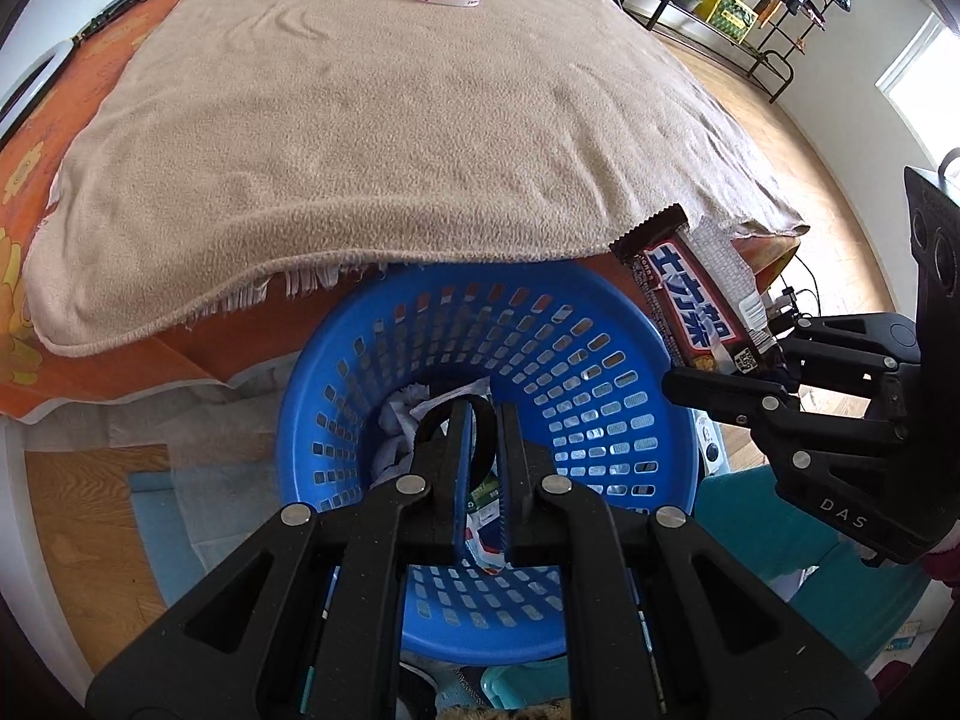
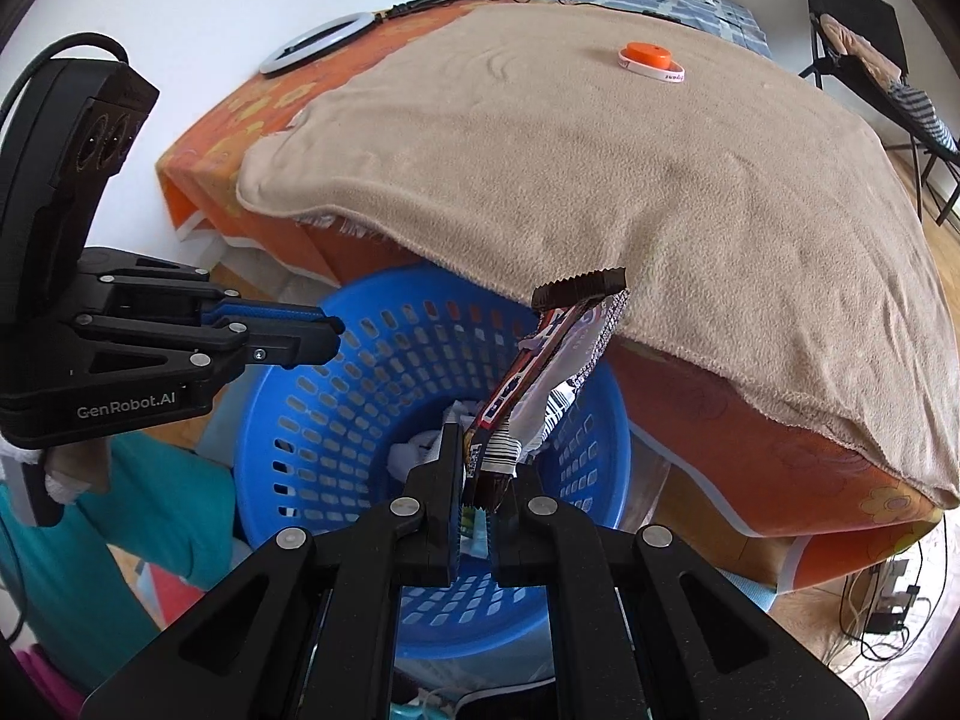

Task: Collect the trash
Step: 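Carry the chocolate bar over the blue basket with the right gripper, then open the right gripper to drop the chocolate bar into the basket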

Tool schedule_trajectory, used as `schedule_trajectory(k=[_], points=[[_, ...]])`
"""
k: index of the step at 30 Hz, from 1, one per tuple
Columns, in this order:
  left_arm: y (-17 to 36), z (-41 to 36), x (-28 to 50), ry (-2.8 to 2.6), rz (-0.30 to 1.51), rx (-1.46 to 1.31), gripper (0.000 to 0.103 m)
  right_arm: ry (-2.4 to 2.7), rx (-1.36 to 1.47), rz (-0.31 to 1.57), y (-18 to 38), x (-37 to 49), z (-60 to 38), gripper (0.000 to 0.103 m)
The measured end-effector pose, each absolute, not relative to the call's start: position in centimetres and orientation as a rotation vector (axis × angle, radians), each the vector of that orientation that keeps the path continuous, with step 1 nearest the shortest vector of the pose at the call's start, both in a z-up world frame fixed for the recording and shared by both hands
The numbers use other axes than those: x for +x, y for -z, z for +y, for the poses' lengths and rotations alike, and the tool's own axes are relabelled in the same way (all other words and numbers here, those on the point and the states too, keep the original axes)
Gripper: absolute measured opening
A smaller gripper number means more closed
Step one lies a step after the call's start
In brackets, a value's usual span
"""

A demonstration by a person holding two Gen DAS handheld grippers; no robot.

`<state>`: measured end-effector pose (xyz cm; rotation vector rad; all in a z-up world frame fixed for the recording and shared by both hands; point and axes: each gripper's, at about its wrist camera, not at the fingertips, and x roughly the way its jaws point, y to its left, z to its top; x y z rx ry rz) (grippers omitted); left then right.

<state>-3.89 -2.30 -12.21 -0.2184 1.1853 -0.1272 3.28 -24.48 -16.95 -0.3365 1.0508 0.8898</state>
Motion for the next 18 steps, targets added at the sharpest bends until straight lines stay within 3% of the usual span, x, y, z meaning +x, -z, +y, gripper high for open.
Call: schedule_trajectory(k=[9, 12, 15, 18], points=[[13.0, -2.2, -3.8, 0.123, 1.208, -0.223, 0.006, -0.887, -0.347, 1.070, 17.6, 3.3, -24.2, 0.005], [13.1, -2.2, -3.7, 0.121, 1.211, -0.223, 0.015, -0.883, -0.350, 1.077, 17.9, 3.3, -24.1, 0.005], [13.1, -2.1, -3.7, 0.117, 1.205, -0.224, 0.028, -0.874, -0.354, 1.081, 18.1, 3.3, -24.1, 0.012], [13.2, -2.0, -3.7, 0.111, 1.202, -0.226, 0.030, -0.875, -0.348, 1.083, 18.1, 3.3, -24.2, 0.032]])
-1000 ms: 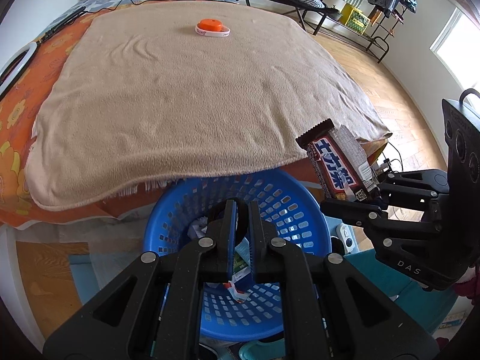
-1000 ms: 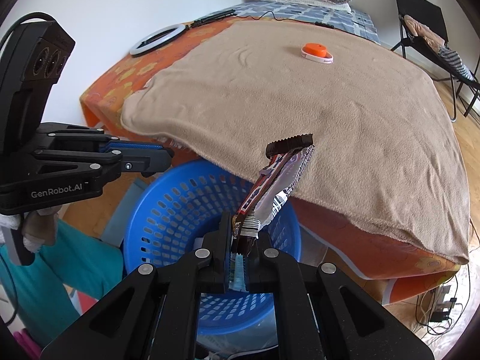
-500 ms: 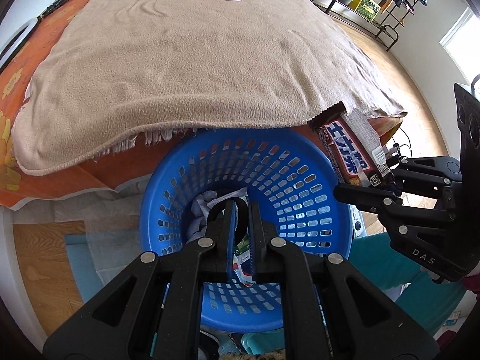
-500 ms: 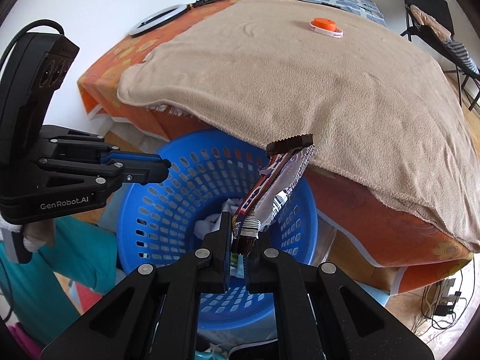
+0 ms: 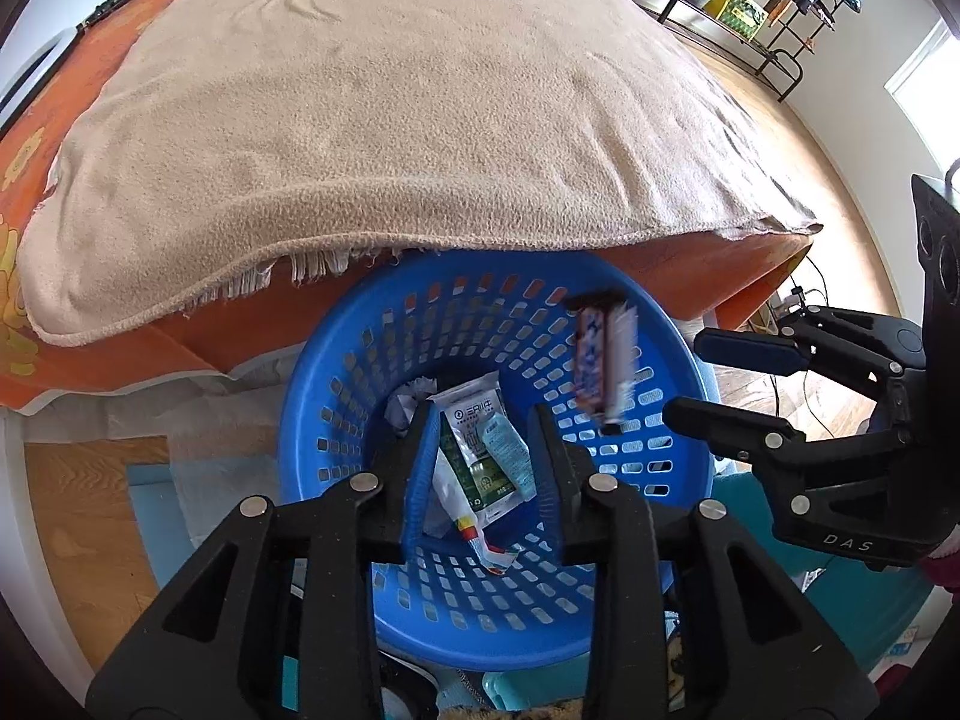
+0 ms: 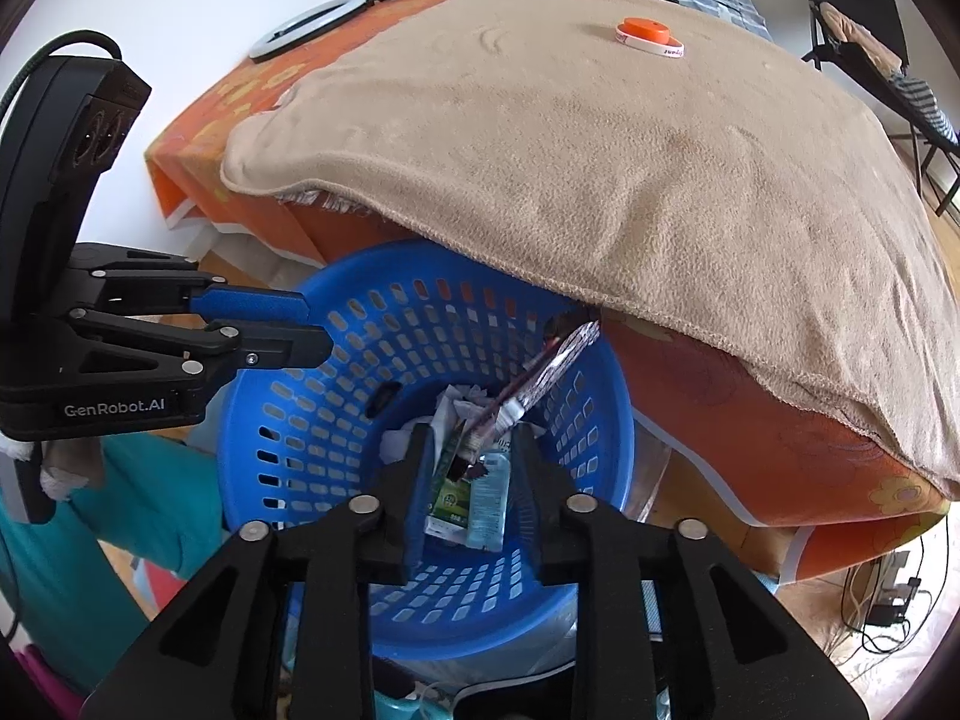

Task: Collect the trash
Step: 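Open the right gripper to drop the chocolate bar into the basket, then move the left gripper toward the orange-lidded cup on the blanket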

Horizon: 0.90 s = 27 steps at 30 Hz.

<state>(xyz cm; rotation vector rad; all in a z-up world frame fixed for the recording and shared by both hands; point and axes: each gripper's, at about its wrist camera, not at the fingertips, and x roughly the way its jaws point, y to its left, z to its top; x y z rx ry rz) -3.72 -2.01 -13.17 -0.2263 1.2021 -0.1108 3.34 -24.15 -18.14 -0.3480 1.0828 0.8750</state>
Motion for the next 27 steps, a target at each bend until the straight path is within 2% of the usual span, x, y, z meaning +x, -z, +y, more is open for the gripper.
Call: schedule_trajectory(k=[1, 5, 9, 11, 13, 21, 27], points=[[13.2, -2.0, -3.7, 0.109, 1.203, -0.228, 0.030, -0.871, -0.348, 1.081, 18.1, 3.3, -24.2, 0.038], [13.3, -1.8, -3.6, 0.101, 1.208, -0.229, 0.030, -0.859, -0.356, 1.074, 18.1, 3.4, -24.2, 0.040], [13.2, -1.6, -3.6, 0.088, 1.198, -0.228, 0.048, -0.843, -0.359, 1.077, 18.2, 3.6, -24.4, 0.042], [13.0, -1.5, -3.6, 0.079, 1.194, -0.227, 0.050, -0.833, -0.363, 1.072, 18.1, 3.6, -24.4, 0.050], [12.9, -1.3, -3.5, 0.070, 1.186, -0.233, 0.058, -0.826, -0.366, 1.064, 18.0, 3.6, -24.4, 0.052], [12.4, -0.8, -3.2, 0.045, 1.164, -0.240, 0.064, -0.791, -0.382, 1.072, 18.1, 4.0, -24.5, 0.053], [12.1, -0.7, -2.8, 0.040, 1.151, -0.241, 0.064, -0.752, -0.400, 1.068, 18.0, 4.2, -24.6, 0.055]])
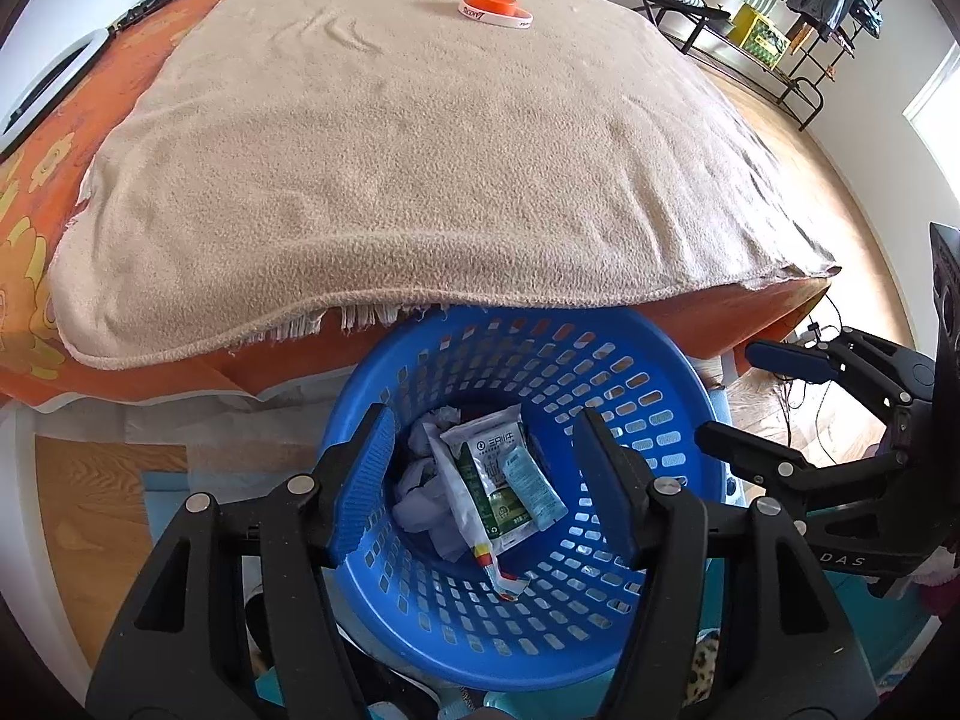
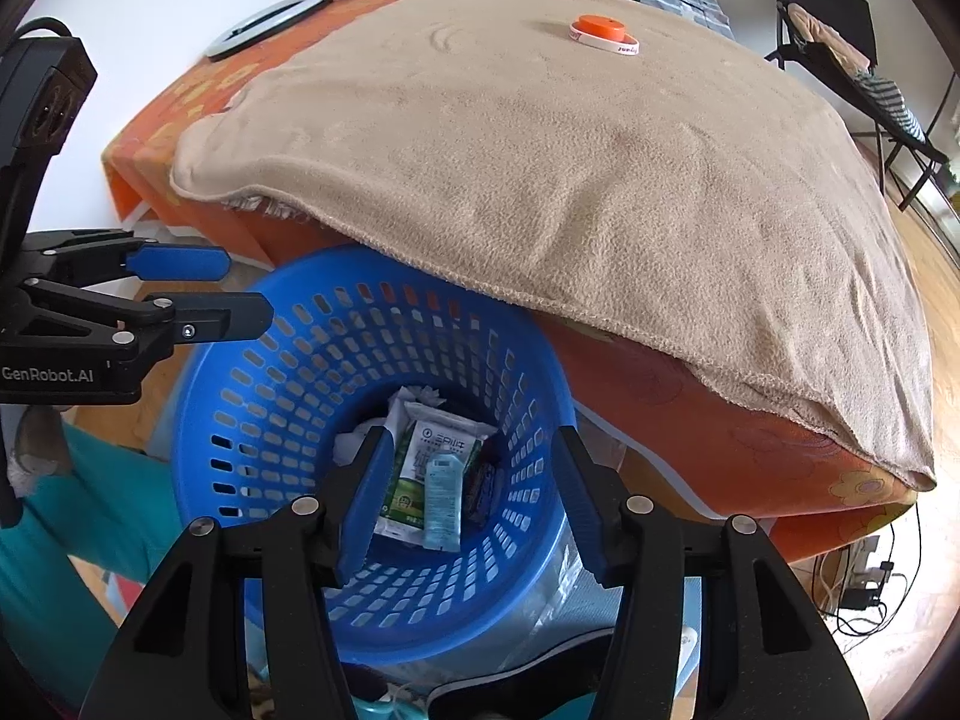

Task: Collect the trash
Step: 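Move the left gripper toward the orange-lidded cup on the blanket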

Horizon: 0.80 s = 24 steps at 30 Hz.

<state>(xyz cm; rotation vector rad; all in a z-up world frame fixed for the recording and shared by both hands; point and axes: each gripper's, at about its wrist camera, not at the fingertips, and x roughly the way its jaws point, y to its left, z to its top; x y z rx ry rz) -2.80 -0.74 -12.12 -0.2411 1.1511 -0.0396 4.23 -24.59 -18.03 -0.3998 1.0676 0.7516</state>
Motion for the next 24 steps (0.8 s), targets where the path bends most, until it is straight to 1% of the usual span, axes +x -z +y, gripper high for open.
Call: schedule_trajectory(k=[2, 3, 11, 17, 24], points=[[12.0, -0.8, -2.6, 0.041, 1.146, -0.238, 0.064, -0.734, -0.407, 1.051, 17.8, 4.3, -24.7, 0.069], [11.9, -0.8, -2.5, 0.041, 1.143, -0.236, 0.064, -0.728, -0.408, 1.040, 17.6, 4.3, -24.7, 0.071], [10.7, -1.0, -1.4, 0.042, 1.113, -0.223, 0.064, -0.700, -0.400, 1.035, 16.8, 5.6, -24.9, 0.071], [9.0, -1.3, 0.3, 0.058, 1.079, -0.198, 0.064, -0.669, -0.330, 1.048, 15.9, 7.6, -25.5, 0.071], [6.6, -1.0, 4.1, 0.090, 1.019, -0.184, 0.064, -0.653, -0.334, 0.957, 14.0, 9.8, -25.7, 0.071]])
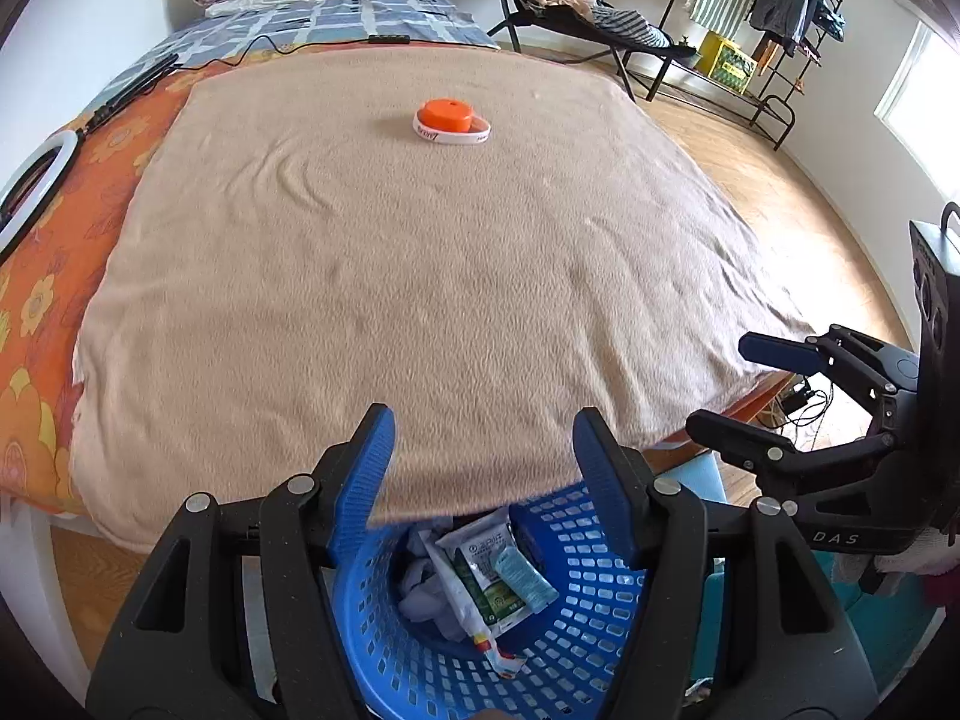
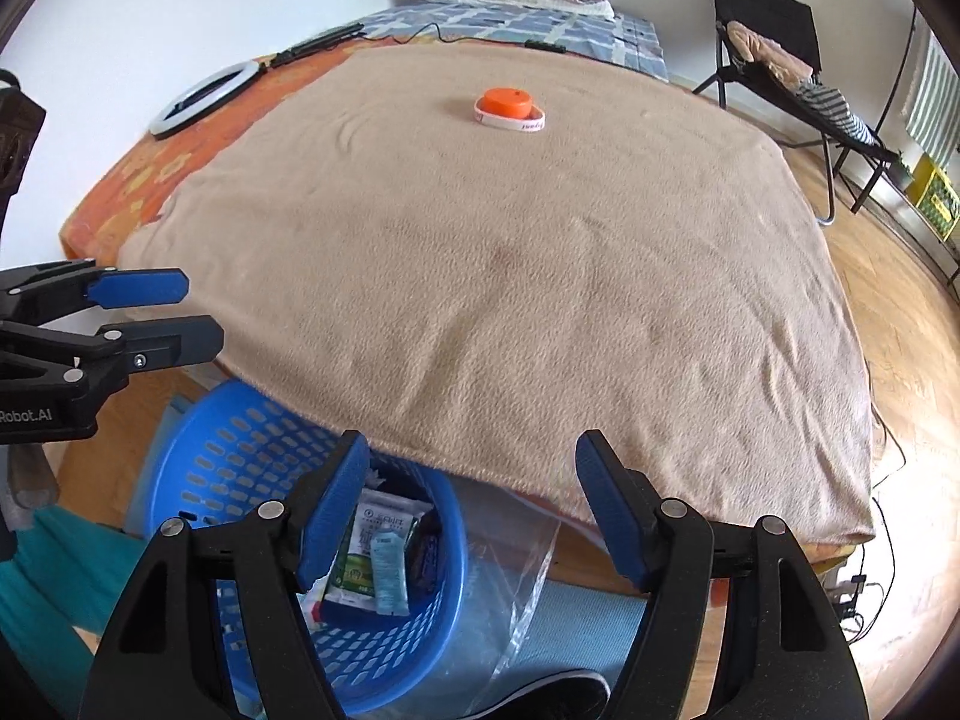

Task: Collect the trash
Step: 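Move the left gripper toward the orange-lidded cup on the blanket, then close the left gripper on the orange-lidded cup and lift it off the saucer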

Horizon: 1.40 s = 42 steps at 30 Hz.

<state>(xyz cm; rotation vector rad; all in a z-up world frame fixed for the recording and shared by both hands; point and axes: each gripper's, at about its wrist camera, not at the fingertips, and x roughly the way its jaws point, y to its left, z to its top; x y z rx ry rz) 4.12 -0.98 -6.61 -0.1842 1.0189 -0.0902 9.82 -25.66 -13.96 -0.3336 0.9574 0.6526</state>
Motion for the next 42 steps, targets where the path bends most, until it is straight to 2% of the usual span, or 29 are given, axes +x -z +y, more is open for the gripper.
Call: schedule_trajectory(k=[10, 18, 26, 28, 42], points=[[4.8, 0.9, 12.7, 0.106, 0.964, -0.199, 0.063, -0.679, -0.291, 0.911, 12.5, 14.9, -25.1, 0.071], [5.3, 1.1, 20.3, 0.107, 0.937, -0.145, 0.063, -0.690, -0.300, 0.910, 12.7, 19.7, -24.7, 0.071], [7.7, 0.0, 26.6, 0.109, 0.949, -0.057, 0.052, -0.724, -0.268, 0.917, 13.6, 23.5, -24.0, 0.071], [8.4, -0.1, 27.9, 0.106, 0.957, -0.048, 0.045, -0.729, -0.258, 0.926, 14.1, 24.1, -23.8, 0.071], [10.5, -0.3, 31.5, 0.080, 0.974, -0.008, 0.045, -0.756, -0.218, 0.956, 15.8, 27.3, -22.1, 0.071]])
